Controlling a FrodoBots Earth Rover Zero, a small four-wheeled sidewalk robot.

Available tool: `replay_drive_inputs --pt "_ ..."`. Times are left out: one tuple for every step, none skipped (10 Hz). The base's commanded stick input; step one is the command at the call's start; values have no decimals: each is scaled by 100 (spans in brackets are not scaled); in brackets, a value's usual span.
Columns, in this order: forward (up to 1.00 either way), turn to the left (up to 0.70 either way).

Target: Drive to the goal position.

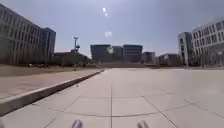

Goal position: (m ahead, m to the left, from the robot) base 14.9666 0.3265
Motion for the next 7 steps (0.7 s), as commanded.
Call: replay_drive_inputs --pt "85 0" --pt "85 0" --pt "85 0" --pt "85 0" --pt "85 0" --pt "85 0" --pt "85 0"
